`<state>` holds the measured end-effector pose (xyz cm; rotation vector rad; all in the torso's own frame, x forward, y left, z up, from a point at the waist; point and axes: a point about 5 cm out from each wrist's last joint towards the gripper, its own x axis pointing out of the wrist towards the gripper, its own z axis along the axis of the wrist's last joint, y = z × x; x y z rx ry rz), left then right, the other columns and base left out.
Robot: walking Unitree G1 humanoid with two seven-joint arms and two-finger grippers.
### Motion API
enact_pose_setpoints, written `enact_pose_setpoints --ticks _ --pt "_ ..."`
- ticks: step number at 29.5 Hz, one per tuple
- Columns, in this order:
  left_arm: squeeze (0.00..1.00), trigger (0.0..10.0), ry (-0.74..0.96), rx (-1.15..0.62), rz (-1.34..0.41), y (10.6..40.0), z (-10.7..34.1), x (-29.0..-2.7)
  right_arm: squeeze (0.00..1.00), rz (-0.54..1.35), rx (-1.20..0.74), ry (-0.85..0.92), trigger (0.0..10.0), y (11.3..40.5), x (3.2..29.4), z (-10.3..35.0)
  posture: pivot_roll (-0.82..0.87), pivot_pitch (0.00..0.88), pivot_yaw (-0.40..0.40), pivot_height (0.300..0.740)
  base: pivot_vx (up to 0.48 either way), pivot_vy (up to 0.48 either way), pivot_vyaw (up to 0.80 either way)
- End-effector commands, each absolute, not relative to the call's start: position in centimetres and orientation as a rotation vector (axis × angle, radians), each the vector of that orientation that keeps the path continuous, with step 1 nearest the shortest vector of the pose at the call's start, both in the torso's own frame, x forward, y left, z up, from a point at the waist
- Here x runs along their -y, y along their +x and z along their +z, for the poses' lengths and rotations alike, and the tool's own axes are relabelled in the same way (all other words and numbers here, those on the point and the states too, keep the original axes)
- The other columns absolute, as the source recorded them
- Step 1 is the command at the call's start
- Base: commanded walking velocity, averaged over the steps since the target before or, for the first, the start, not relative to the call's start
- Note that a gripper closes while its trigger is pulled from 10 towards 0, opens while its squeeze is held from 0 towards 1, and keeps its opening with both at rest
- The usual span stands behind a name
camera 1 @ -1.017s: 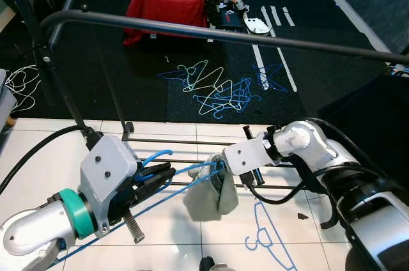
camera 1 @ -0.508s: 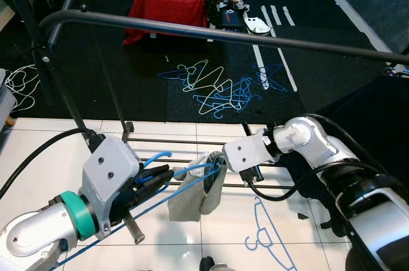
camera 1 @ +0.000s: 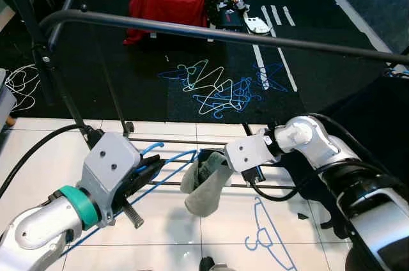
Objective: Hang hanger
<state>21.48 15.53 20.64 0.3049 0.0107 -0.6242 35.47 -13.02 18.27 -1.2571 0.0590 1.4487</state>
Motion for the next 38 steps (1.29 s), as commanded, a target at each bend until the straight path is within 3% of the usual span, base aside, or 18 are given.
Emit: enact_pose_setpoints --ticks 1,16,26,38 --pt "0.00 10.0 0.284 -0.027 -0.635 21.3 20.4 -15.4 0.00 1.460 -0.075 -1.245 10.0 35.2 13.5 17.7 0.03 0.133 -0.010 0.740 0.000 0.000 0.00" --pt "0.00 10.0 0.214 -0.027 -0.748 20.2 20.5 -14.0 0.00 1.471 -0.073 -1.270 10.0 35.2 13.4 17.8 0.02 0.122 -0.015 0.740 0.000 0.000 0.00" --pt "0.00 10.0 0.261 -0.062 -0.748 20.1 21.3 -16.6 0.00 1.456 -0.120 -1.274 10.0 35.2 14.4 17.3 0.03 0.122 -0.016 0.740 0.000 0.000 0.00" --pt "0.00 10.0 0.193 -0.076 -0.849 19.3 20.9 -14.6 0.00 1.442 -0.096 -1.260 10.0 35.5 13.7 17.5 0.03 0.131 -0.011 0.740 0.000 0.000 0.00"
